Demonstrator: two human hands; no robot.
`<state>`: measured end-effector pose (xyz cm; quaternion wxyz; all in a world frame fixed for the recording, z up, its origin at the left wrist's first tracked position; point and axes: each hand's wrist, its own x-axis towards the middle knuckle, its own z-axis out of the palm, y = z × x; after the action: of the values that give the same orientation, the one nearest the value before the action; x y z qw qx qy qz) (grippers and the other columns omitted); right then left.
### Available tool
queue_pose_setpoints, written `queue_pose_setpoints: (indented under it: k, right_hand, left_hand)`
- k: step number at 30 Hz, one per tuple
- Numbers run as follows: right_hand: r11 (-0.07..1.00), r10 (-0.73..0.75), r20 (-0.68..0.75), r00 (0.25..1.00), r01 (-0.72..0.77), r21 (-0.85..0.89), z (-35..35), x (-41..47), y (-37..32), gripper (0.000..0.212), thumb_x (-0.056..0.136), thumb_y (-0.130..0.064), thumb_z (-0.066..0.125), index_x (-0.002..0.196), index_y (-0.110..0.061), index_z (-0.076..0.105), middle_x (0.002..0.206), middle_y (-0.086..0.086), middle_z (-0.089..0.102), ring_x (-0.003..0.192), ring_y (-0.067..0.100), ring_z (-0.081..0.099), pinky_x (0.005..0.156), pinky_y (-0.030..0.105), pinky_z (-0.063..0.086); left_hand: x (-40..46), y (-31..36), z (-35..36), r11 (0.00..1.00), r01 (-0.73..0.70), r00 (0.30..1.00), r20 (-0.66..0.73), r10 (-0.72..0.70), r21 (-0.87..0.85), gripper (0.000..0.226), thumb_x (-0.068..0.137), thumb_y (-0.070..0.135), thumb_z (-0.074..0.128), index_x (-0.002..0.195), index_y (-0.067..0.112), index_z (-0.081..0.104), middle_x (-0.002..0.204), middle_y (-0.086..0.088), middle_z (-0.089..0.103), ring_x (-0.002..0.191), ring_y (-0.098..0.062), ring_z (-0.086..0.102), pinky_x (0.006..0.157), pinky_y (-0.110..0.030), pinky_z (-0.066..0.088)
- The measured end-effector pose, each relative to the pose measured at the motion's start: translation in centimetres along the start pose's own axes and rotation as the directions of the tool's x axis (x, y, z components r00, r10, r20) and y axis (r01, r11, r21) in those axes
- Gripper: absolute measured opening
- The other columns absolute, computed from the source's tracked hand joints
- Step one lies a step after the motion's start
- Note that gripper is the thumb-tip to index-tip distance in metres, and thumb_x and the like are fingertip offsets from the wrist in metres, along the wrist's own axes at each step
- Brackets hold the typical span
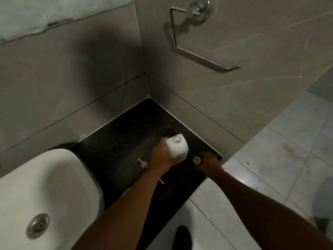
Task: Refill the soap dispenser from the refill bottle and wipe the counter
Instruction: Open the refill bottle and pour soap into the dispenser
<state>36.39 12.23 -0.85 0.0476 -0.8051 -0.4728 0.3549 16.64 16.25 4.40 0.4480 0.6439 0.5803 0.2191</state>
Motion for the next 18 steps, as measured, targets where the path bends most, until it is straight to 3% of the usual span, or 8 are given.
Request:
queue_pose_setpoints:
  k: [2,6,9,11,14,18]
  right_hand:
    - [0.998,-0.053,-0.052,0.997,0.055,0.025,-0.1,-0.5,0.4,0.075,0.069,-0.028,0.086,0.135,-0.021,0.050,0.135,0.006,0.052,0.122,0.025,0.054,0.100,0.039,0.049]
    - [0.970,-0.216,-0.122,0.969,0.227,0.085,-1.1,-1.8,-0.3,0.092,0.062,-0.034,0.089,0.141,-0.030,0.042,0.137,0.001,0.050,0.121,0.020,0.054,0.095,0.032,0.048]
    - [0.930,-0.309,-0.142,0.940,0.330,0.160,-2.5,-1.7,-2.0,0.105,0.055,-0.032,0.093,0.145,-0.028,0.040,0.138,0.003,0.050,0.122,0.020,0.052,0.099,0.033,0.047]
    - [0.906,-0.368,-0.103,0.924,0.381,0.182,-3.0,-1.4,-3.3,0.111,0.055,-0.031,0.094,0.148,-0.025,0.035,0.143,0.004,0.047,0.127,0.021,0.049,0.104,0.035,0.044]
    - [0.890,-0.427,-0.033,0.903,0.427,0.160,-3.2,-0.7,-4.5,0.111,0.060,-0.027,0.093,0.152,-0.023,0.030,0.147,0.003,0.046,0.131,0.020,0.047,0.101,0.030,0.039]
    - [0.857,-0.491,-0.014,0.871,0.486,0.170,-3.6,0.1,-5.9,0.111,0.063,-0.018,0.092,0.153,-0.022,0.027,0.140,-0.002,0.048,0.121,0.011,0.046,0.096,0.029,0.039]
  left_hand:
    - [-0.2,0.0,-0.4,0.999,0.034,0.999,0.036,-0.034,-0.005,0.101,0.066,0.023,0.096,0.148,0.016,0.037,0.144,-0.008,0.054,0.132,-0.027,0.055,0.104,-0.041,0.053]
    - [-2.2,-0.3,-3.5,0.996,0.050,0.997,0.059,-0.054,0.071,0.137,0.053,0.037,0.100,0.161,0.020,0.017,0.164,-0.004,0.034,0.150,-0.022,0.033,0.121,-0.039,0.032]
    - [-5.8,-1.9,-6.8,0.989,0.002,1.000,-0.031,0.002,0.145,0.140,0.042,0.060,0.093,0.158,0.025,0.023,0.162,-0.001,0.036,0.148,-0.018,0.036,0.122,-0.038,0.031]
    - [-8.9,-3.4,-8.6,0.990,0.051,0.993,-0.109,-0.037,0.132,0.141,0.036,0.068,0.088,0.156,0.031,0.024,0.161,0.001,0.038,0.146,-0.017,0.038,0.117,-0.032,0.030]
    - [-12.8,-5.5,-9.3,0.969,0.215,0.971,-0.135,-0.198,0.121,0.139,0.042,0.059,0.096,0.155,0.038,0.019,0.164,0.002,0.031,0.149,-0.020,0.032,0.118,-0.040,0.031]
    - [-14.8,-8.3,-8.0,0.961,0.260,0.961,-0.123,-0.249,0.089,0.134,0.055,0.046,0.098,0.160,0.027,0.016,0.167,-0.001,0.024,0.153,-0.023,0.027,0.123,-0.044,0.028]
